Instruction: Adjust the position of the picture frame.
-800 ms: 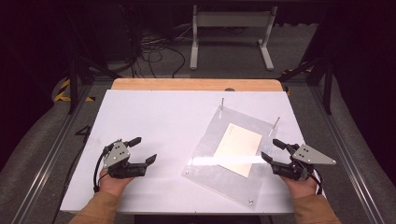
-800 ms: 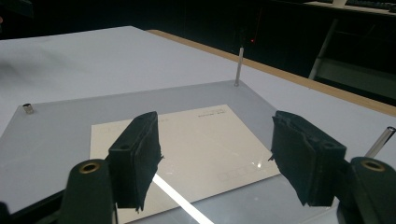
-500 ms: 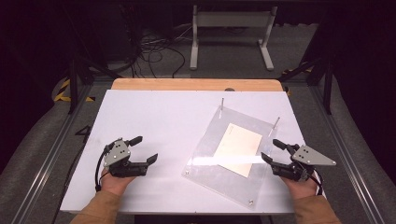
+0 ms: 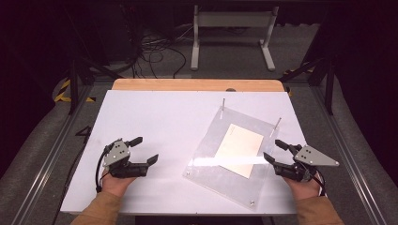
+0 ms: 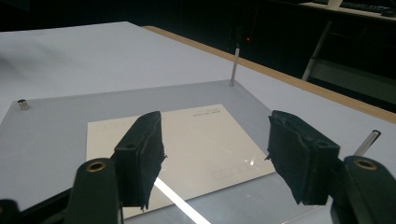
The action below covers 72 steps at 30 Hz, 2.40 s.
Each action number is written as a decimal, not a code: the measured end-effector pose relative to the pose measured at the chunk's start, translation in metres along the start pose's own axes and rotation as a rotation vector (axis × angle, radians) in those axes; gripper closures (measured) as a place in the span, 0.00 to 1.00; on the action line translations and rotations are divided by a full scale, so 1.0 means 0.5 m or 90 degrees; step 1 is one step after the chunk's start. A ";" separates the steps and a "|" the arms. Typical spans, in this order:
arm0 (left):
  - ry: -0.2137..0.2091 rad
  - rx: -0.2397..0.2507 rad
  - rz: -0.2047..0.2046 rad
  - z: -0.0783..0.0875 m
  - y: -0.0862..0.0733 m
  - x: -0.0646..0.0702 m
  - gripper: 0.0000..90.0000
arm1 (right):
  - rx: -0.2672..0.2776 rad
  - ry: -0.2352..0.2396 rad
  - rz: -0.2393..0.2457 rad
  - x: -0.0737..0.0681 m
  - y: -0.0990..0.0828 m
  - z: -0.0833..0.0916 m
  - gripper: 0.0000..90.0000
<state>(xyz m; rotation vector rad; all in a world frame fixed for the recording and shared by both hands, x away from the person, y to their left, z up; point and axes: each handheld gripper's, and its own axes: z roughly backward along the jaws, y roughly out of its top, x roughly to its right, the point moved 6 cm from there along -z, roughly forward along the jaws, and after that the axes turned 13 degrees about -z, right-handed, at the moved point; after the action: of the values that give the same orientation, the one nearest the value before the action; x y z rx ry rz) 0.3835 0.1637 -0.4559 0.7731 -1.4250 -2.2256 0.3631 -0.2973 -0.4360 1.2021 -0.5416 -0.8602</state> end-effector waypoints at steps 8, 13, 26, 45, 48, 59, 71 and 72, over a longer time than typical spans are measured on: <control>-0.003 -0.005 0.006 -0.002 -0.004 -0.001 0.16 | -0.035 -0.013 0.006 0.003 0.013 0.004 0.69; -0.005 -0.009 0.011 -0.003 -0.008 -0.002 0.16 | -0.038 -0.018 0.024 0.005 0.029 0.013 0.89; -0.008 -0.015 0.022 -0.011 -0.010 -0.003 0.17 | -0.089 -0.076 -0.021 0.061 0.061 0.010 0.99; -0.014 -0.034 0.023 -0.013 -0.018 0.000 0.18 | -0.207 -0.165 -0.114 0.175 0.010 -0.063 0.99; -0.017 -0.038 0.027 -0.015 -0.019 0.002 0.18 | -0.232 -0.171 -0.117 0.182 -0.007 -0.078 0.99; -0.026 -0.053 0.022 -0.020 -0.020 0.008 0.19 | -0.304 -0.192 -0.136 0.198 -0.045 -0.096 1.00; -0.036 -0.060 0.025 -0.027 -0.020 0.015 0.21 | -0.313 -0.184 -0.135 0.195 -0.057 -0.120 1.00; -0.036 -0.061 0.025 -0.028 -0.020 0.015 0.21 | -0.307 -0.183 -0.133 0.194 -0.058 -0.122 1.00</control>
<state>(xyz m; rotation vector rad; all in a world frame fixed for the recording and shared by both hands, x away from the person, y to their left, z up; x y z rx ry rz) 0.3860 0.1536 -0.4716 0.6507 -1.3358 -2.2843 0.4578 -0.3442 -0.4888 0.7032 -0.4089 -1.2710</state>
